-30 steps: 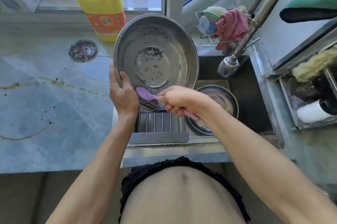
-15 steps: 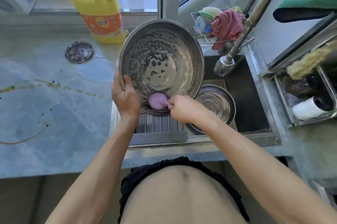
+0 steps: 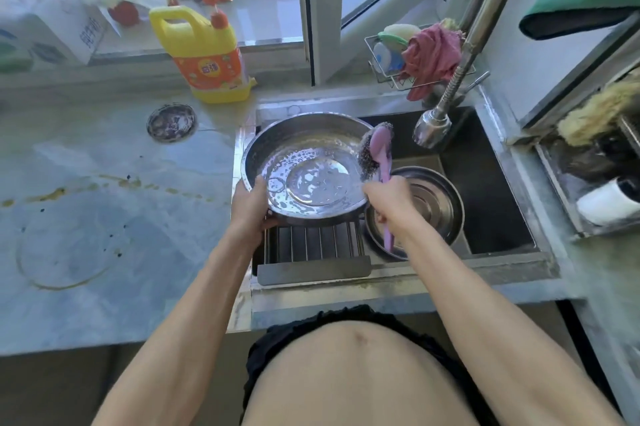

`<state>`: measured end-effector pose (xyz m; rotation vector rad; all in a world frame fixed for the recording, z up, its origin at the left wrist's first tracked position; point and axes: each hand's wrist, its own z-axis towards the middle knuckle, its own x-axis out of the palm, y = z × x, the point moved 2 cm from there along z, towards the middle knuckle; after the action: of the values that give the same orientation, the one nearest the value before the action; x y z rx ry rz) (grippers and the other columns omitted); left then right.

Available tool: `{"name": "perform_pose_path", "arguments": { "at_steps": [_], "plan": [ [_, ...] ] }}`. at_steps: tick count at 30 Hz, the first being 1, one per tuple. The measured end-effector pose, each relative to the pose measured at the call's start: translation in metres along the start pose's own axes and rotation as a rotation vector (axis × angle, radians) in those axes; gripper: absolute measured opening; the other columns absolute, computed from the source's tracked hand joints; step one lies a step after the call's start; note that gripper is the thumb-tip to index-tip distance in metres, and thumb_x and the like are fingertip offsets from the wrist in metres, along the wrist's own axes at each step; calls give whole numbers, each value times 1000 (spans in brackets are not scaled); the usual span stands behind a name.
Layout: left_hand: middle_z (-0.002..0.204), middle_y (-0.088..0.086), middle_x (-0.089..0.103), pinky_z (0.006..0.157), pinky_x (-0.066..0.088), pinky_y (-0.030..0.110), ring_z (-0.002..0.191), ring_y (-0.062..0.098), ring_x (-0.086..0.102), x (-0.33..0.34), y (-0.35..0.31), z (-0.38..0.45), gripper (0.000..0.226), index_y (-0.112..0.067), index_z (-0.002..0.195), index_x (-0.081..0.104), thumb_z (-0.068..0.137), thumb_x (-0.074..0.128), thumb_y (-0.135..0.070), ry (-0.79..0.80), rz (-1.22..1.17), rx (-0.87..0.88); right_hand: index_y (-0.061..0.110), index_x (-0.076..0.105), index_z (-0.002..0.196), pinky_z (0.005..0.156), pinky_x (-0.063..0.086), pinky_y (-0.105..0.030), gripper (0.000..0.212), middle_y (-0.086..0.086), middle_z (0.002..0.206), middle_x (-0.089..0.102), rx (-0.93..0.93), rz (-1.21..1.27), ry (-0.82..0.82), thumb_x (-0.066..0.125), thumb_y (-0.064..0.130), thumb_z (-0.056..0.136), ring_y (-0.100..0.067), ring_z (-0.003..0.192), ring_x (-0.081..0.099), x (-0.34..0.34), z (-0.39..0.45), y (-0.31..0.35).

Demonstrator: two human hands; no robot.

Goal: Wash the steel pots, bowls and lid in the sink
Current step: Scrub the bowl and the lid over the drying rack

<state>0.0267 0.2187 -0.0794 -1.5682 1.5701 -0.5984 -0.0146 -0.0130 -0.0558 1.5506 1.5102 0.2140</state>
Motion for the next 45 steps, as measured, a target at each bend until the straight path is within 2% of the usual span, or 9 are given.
{"name": "perform_pose_path", "arguments": {
  "at_steps": [3,7,10,15,20,27,32,36,45],
  "plan": [
    [155,22,39,120,28,51,145,37,32,2,-15,-12,78,-12,158,33,95,54,-54,-143,575,454,5,59,102,45,34,-25,25,-6,67,53,16,26,-28,57,20,83,-19,46,45,-6,2,7],
    [115,7,71,118,23,62,119,30,58,31,-19,-57,61,-20,121,74,85,53,-65,86,857,932,6,59,105,49,37,-23,26,-7,67,54,8,22,-31,53,20,84,-20,47,47,-14,-3,23],
    [74,3,68,94,43,50,77,33,66,46,-13,-63,28,-14,79,71,88,62,-39,96,887,1052,7,58,102,46,36,-21,26,-5,69,55,-35,2,-10,56,29,87,-18,47,47,-16,-10,32],
    [60,-4,55,58,39,23,55,8,47,43,-36,-69,21,-10,71,67,91,63,-9,-17,401,874,17,64,109,62,49,-34,58,-3,97,69,-323,-41,-29,56,67,82,-22,76,64,-35,-21,51],
    [70,-3,63,57,43,13,58,-6,55,41,-49,-80,29,-18,75,64,102,57,-10,0,176,585,22,61,131,87,52,-27,42,-1,98,71,-674,-43,-16,60,43,94,-13,92,66,-55,-38,75],
    [65,-1,62,57,47,25,58,10,55,34,-31,-84,32,-9,73,61,104,53,-7,51,26,400,24,62,132,69,47,-15,33,15,74,60,-907,-86,-52,55,27,100,-4,70,58,-73,-51,89],
    [67,3,64,51,48,17,59,13,58,24,-25,-86,32,-9,72,61,102,53,-4,59,-39,331,23,66,110,69,50,-39,21,-5,88,68,-928,-560,-23,48,25,100,-32,85,63,-61,-56,85],
    [67,2,57,49,43,13,58,11,52,16,-23,-84,30,-8,74,56,103,50,-5,-36,-98,282,17,60,101,63,37,-36,18,-12,90,64,-912,-769,-155,42,17,100,-38,84,63,-59,-63,92],
    [69,1,52,53,33,21,61,12,44,38,-58,-83,31,-12,72,48,102,44,-6,-200,268,477,14,60,120,69,39,-35,31,-13,106,64,-999,-1062,25,39,14,98,-36,96,64,-36,-94,112]
  ]
}}
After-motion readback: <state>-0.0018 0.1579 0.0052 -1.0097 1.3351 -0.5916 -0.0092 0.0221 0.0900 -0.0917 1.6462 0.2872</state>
